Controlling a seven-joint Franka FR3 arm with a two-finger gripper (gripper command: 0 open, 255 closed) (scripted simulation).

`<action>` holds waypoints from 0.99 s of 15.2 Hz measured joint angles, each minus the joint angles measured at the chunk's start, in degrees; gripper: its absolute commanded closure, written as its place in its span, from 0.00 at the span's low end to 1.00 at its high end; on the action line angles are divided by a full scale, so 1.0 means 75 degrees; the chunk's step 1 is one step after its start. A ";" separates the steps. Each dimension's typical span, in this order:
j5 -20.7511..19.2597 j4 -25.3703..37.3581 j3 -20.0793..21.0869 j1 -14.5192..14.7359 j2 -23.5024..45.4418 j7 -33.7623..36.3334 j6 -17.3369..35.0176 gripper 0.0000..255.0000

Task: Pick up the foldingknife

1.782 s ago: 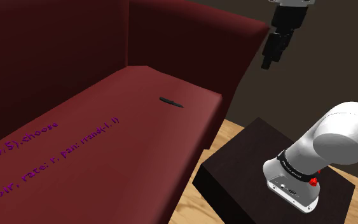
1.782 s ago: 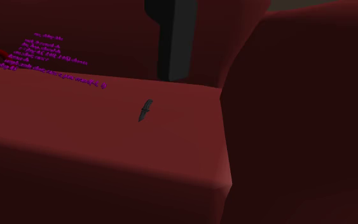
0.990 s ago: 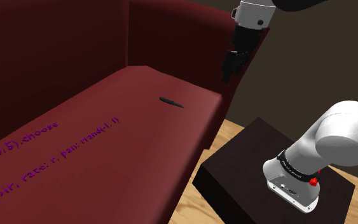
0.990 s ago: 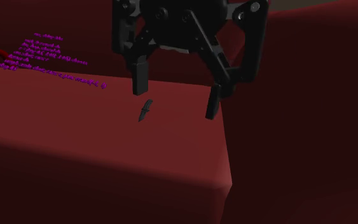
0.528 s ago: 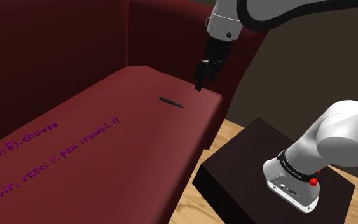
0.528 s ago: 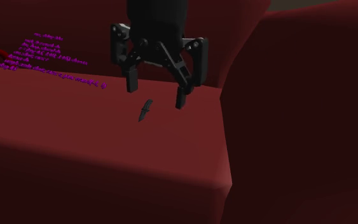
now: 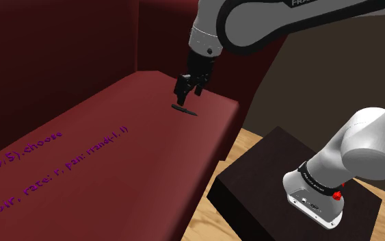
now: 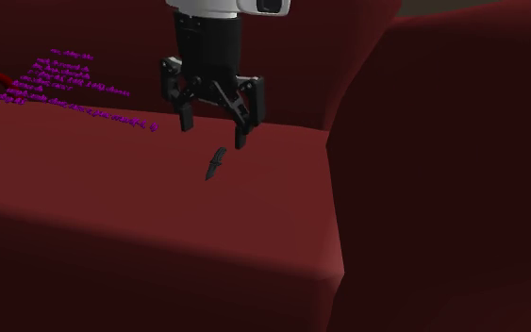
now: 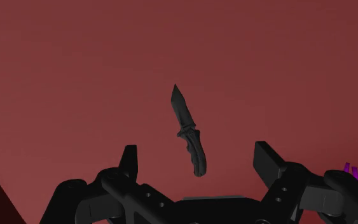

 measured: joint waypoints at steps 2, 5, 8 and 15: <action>-0.0013 -0.0053 0.0040 0.0015 0.0115 0.0013 0.0217 0.00; -0.0037 -0.0193 0.0083 0.0025 0.0283 0.0027 0.0535 0.00; -0.0056 -0.0350 0.0103 0.0024 0.0427 0.0010 0.0831 0.00; -0.0077 -0.0368 0.0106 0.0019 0.0468 0.0029 0.0926 1.00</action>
